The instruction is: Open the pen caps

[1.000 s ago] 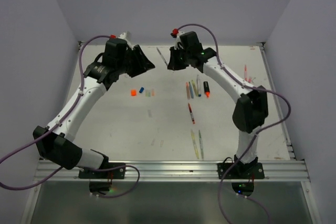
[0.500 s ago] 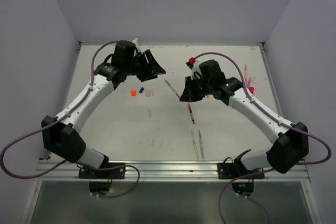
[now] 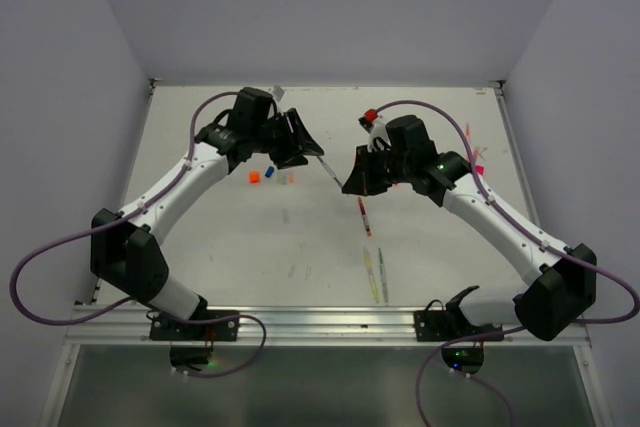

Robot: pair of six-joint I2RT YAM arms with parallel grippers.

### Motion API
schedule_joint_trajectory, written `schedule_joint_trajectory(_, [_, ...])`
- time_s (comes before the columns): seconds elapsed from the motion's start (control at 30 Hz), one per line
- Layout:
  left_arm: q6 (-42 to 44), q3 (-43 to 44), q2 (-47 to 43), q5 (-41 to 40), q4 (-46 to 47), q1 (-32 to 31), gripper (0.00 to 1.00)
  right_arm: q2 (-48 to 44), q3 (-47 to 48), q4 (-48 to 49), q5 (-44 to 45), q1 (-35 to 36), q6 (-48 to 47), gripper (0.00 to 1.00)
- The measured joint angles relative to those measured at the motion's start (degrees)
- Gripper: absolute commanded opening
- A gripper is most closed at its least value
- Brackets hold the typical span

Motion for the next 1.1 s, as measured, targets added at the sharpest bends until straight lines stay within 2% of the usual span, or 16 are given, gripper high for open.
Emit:
schedule_joint_trajectory(0.37, [-0.2, 1.3, 4.2, -0.1, -0.1, -0.1, 0.54, -0.3, 0.0, 0.1, -4.5, 0.0, 0.6, 0.00])
schedule_joint_trajectory(0.4, [-0.1, 1.4, 4.5, -0.1, -0.1, -0.1, 0.51, -0.6, 0.0, 0.1, -4.8, 0.0, 0.7, 0.00])
schedule_joint_trajectory(0.53, [0.2, 1.4, 5.4, -0.1, -0.1, -0.1, 0.09, -1.0, 0.2, 0.5, -6.3, 0.0, 0.7, 0.00])
schedule_joint_trajectory(0.63, [-2.0, 2.7, 5.8, 1.2, 1.1, -0.2, 0.00, -0.1, 0.2, 0.0, -8.0, 0.6, 0.7, 0.00])
schedule_joint_trajectory(0.8, [-1.9, 3.7, 5.7, 1.3, 2.2, -0.7, 0.00, 1.9, 1.2, -0.7, -9.0, 0.7, 0.3, 0.00])
schedule_joint_trajectory(0.9, [-1.9, 3.7, 5.6, 1.2, 2.2, -0.7, 0.00, 2.1, 1.9, -1.2, -9.0, 0.7, -0.1, 0.11])
schedule_joint_trajectory(1.07, [-1.9, 3.7, 4.9, 0.8, 2.1, -0.8, 0.00, 3.0, 2.4, -1.3, -10.0, 0.7, -0.5, 0.18])
schedule_joint_trajectory(1.1, [-1.9, 3.7, 4.8, 0.7, 2.1, -0.8, 0.00, 3.3, 2.6, -1.2, -10.2, 0.7, -0.5, 0.22])
